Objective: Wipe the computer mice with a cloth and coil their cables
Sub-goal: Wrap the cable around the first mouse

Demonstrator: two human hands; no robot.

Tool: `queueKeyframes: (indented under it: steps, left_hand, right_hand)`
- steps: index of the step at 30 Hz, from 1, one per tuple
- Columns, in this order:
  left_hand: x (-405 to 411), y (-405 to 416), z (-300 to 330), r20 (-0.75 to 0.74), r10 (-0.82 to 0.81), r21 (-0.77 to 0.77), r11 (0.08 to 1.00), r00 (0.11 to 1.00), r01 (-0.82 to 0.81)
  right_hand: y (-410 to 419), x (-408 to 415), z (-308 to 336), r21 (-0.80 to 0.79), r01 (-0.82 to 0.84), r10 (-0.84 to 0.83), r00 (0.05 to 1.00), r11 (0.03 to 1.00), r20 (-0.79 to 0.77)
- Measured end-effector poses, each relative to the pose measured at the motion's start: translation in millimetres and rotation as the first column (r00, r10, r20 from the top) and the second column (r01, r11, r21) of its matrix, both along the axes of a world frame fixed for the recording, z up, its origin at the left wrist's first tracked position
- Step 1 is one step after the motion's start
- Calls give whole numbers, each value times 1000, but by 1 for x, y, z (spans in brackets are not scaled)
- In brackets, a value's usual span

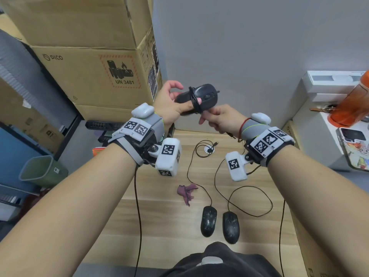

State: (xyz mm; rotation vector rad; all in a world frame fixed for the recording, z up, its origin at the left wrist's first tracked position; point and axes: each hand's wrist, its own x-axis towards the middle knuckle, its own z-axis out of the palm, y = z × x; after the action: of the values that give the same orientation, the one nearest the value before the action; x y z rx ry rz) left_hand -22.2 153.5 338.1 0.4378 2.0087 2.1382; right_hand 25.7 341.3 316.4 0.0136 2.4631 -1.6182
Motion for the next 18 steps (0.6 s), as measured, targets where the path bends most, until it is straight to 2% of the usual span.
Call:
queueKeyframes:
  steps: [4,7,9,11,13,15,18]
  left_hand:
    - [-7,-6,-13,-66,184,-124,974,981,-191]
    - [-9,-12,-19,-151,212,-270,931,965,-247]
    - [-10,-16,-23,-206,208,-346,899,956,-270]
    - [-10,-20,-25,-255,196,-441,848,947,-294]
    - [-8,-21,-27,-260,170,-520,805,951,-286]
    - [-6,-21,-27,-219,146,-548,799,965,-246]
    - [-2,-18,-28,-111,145,-457,871,983,-180]
  right_hand:
    - [-15,4,0,160,-92,97,995,983,-23]
    - [-23,6,5,314,-139,161,986,939,-44]
    - [-27,5,7,389,-103,152,984,915,-96]
    - [-30,4,11,400,-29,113,976,916,-187]
    - [-31,3,14,304,17,58,970,952,-237]
    - [-32,3,18,132,11,19,974,991,-225]
    - [-34,4,21,-113,-68,43,977,991,-211]
